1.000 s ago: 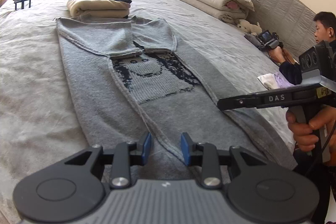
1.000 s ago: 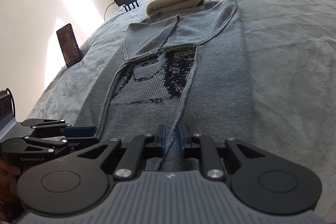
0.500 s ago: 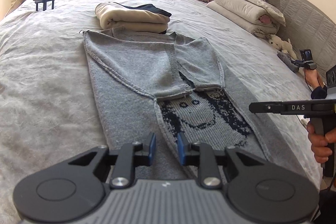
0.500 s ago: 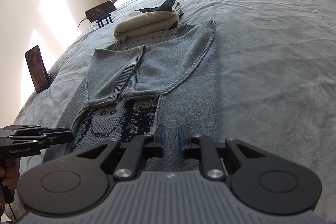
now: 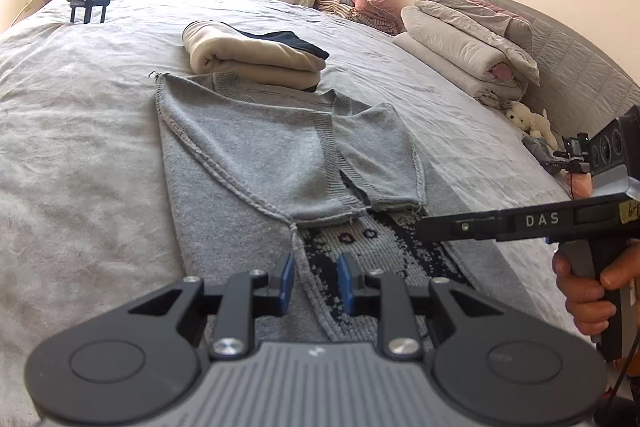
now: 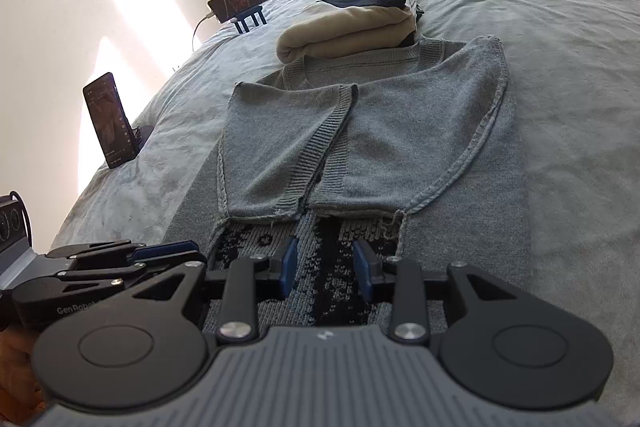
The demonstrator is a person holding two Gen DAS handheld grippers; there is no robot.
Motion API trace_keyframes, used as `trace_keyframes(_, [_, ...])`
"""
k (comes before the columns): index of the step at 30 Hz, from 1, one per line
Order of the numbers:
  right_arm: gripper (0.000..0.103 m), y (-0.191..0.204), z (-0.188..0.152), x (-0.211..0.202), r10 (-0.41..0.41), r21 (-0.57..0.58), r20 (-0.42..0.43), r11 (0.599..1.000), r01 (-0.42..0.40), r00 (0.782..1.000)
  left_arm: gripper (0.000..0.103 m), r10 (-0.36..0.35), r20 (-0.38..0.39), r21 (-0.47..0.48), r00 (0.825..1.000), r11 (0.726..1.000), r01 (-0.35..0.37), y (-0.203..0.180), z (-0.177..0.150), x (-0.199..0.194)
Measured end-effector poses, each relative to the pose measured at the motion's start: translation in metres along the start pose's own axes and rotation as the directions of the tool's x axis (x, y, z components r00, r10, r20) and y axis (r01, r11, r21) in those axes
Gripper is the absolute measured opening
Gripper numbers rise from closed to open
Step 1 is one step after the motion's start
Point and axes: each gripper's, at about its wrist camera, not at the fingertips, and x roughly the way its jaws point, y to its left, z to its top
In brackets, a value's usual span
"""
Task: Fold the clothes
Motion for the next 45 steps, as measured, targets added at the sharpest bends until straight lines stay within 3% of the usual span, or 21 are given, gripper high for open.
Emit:
trace_keyframes(4, [0.036, -0.002, 0.026, 0.014, -0.001, 0.003, 0.01, 1.0, 0.001, 1.0, 0.025, -0.018, -0.036, 0.1, 0.999, 0.995, 0.022, -0.014, 0.001, 0.008])
trace_keyframes(7, [0.036, -0.004, 0.031, 0.022, -0.003, 0.029, -0.003, 1.0, 0.003, 1.0, 0.025, -0.005, 0.012, 0.042, 1.0, 0.999, 0.004, -0.004, 0.007, 0.003])
trace_keyframes(10, [0.036, 0.0, 0.018, 0.025, 0.058, 0.05, -0.013, 0.997, -0.057, 0.998, 0.025, -0.017, 0.001, 0.033, 1.0, 0.999, 0.017, 0.004, 0.001, 0.009])
trace_keyframes(15, [0.037, 0.019, -0.004, 0.029, 0.083, 0.023, -0.058, 0.996, -0.082, 0.995, 0.028, -0.047, -0.018, 0.038, 0.999, 0.998, 0.048, -0.002, -0.006, 0.002])
trace_keyframes(20, [0.037, 0.026, -0.018, -0.005, 0.102, -0.037, -0.043, 0.994, -0.103, 0.994, 0.028, -0.06, -0.064, 0.088, 0.996, 0.994, 0.066, -0.006, -0.025, -0.028])
trace_keyframes(24, [0.037, 0.011, -0.031, -0.036, 0.071, -0.063, 0.001, 0.995, -0.071, 0.997, 0.028, -0.09, 0.004, 0.132, 0.996, 0.987, 0.088, -0.004, -0.036, -0.063])
trace_keyframes(29, [0.037, -0.017, -0.05, -0.056, -0.001, 0.021, 0.015, 1.0, 0.001, 1.0, 0.026, -0.11, -0.072, 0.098, 0.991, 0.988, 0.117, -0.003, -0.053, -0.053])
trace_keyframes(31, [0.037, -0.025, -0.06, -0.061, -0.036, 0.045, 0.011, 0.998, 0.036, 0.999, 0.026, -0.13, -0.069, 0.105, 0.989, 0.985, 0.137, -0.012, -0.062, -0.053])
trace_keyframes(39, [0.039, 0.002, -0.113, -0.086, -0.081, -0.017, -0.002, 0.997, 0.081, 0.997, 0.031, -0.131, -0.088, 0.18, 0.987, 0.973, 0.145, -0.058, -0.1, -0.073])
trace_keyframes(45, [0.04, 0.022, -0.148, -0.107, -0.081, -0.056, -0.006, 0.995, 0.08, 0.997, 0.034, -0.125, -0.086, 0.182, 0.988, 0.973, 0.139, -0.077, -0.126, -0.098])
